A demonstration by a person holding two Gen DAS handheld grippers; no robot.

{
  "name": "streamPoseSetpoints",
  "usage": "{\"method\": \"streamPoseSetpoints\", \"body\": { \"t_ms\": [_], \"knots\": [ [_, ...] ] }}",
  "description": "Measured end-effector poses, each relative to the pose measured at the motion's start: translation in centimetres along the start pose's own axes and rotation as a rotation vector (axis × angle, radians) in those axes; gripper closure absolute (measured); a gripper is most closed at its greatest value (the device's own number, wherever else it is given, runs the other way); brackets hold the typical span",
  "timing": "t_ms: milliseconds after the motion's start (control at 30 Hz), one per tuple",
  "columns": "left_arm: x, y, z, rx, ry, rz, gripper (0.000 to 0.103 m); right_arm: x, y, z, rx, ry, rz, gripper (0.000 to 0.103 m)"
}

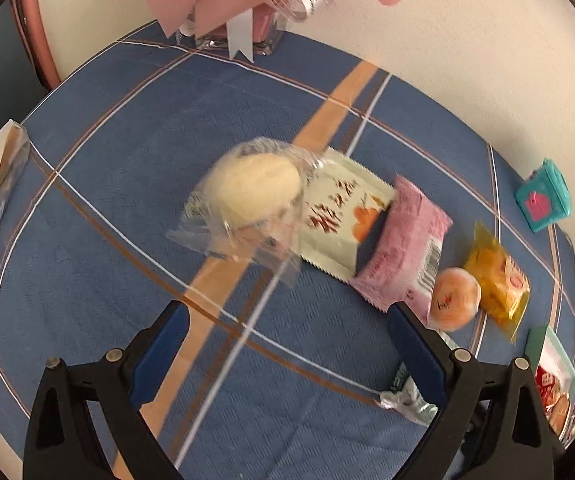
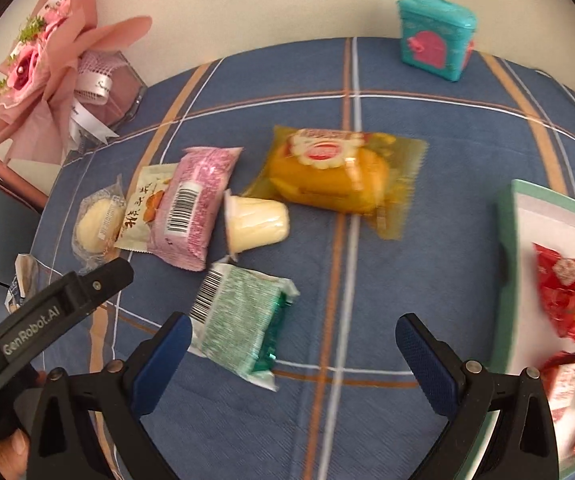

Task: Organize snacks
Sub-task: 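Move both tools back to the snack pile, then grasp the cream printed biscuit pack with left tool while right tool grasps green-white barcode pack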

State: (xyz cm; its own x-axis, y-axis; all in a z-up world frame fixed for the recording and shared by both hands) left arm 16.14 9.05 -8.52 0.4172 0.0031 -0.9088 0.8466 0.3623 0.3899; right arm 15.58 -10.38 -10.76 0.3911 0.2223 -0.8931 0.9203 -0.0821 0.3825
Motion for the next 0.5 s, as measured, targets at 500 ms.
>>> {"method": "streamPoseSetpoints", "body": {
  "t_ms": [500],
  "knots": [
    [1.5, 3.3, 2.5, 0.114, -0.003, 0.067, 0.004, 4.2, 1.2, -3.1, -0.037, -0.057, -0.044, 0.002]
  ]
}}
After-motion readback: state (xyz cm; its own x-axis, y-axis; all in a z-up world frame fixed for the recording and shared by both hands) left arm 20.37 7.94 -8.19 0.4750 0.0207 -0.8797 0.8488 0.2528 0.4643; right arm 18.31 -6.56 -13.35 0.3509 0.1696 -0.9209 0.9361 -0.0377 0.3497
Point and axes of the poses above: each gripper's, at about its wrist camera, not at the fingertips, and x roughly the way its jaws point, z to its right, y to its top, the point moved 3 cm from there along x, roughly the way its jaws point, and after that the axes turned 2 degrees about z, right-handed, at the moved point
